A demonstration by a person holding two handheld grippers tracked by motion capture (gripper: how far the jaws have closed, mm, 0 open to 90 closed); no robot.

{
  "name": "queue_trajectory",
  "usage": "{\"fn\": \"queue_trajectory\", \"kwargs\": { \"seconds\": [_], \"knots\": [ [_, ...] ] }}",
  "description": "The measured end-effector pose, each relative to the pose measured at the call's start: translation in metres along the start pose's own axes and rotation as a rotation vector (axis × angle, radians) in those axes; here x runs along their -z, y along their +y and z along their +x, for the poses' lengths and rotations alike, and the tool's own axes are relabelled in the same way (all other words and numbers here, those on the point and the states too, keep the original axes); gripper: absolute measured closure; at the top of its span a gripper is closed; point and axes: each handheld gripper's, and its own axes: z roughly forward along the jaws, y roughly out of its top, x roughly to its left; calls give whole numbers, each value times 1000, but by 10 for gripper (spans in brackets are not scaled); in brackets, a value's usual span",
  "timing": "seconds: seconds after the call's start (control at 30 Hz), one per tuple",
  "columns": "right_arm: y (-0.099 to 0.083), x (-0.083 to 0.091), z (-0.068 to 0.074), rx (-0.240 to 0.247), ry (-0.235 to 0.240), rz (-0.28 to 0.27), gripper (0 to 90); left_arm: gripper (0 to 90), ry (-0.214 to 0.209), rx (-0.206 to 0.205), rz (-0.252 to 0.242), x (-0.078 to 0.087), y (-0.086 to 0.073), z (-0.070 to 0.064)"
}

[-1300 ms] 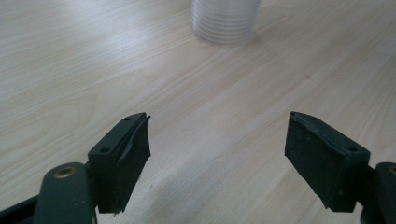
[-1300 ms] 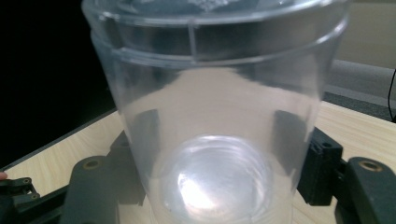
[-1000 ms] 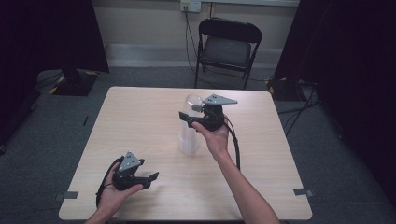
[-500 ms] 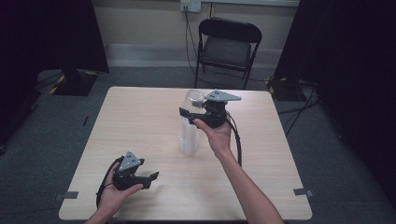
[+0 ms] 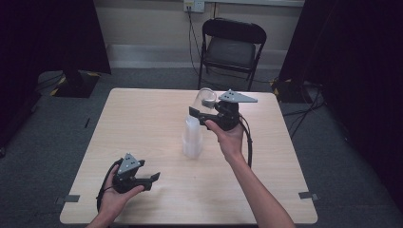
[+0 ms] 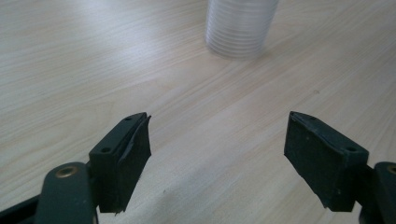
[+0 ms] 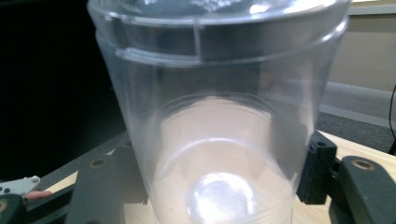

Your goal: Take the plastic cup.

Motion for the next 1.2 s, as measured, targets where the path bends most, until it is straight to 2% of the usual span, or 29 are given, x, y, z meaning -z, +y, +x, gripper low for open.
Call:
{"fn": "queue_trajectory", "kwargs": {
  "seconds": [0.13,0.2,0.33,0.5,0.7,0.8,1.03,1.1,1.2],
  "knots": [
    [-1,7,-2,-3,-3,-3,355,224,-9,15,-9,0,0,-1],
    [-3,12,-4,-9,-3,-8,355,224,-33,43,-33,0,0,-1],
    [-6,22,-7,-15,-14,-15,355,224,-61,62,-65,0,1,-3],
    [-13,35,-11,-29,-30,-8,355,223,-58,46,-67,0,2,-5],
    [-24,48,-14,-44,-43,3,357,217,-58,70,-79,0,2,-5],
    [-34,53,-14,-60,-41,17,357,216,-72,97,-118,2,4,-6],
    [-48,58,-13,-81,-31,27,359,224,-84,96,-146,3,9,-9],
    [-51,59,-13,-86,-29,33,361,225,-85,86,-157,2,11,-10],
    [-56,61,-11,-94,-23,41,362,278,-99,61,-166,2,15,-13]
  ]
}}
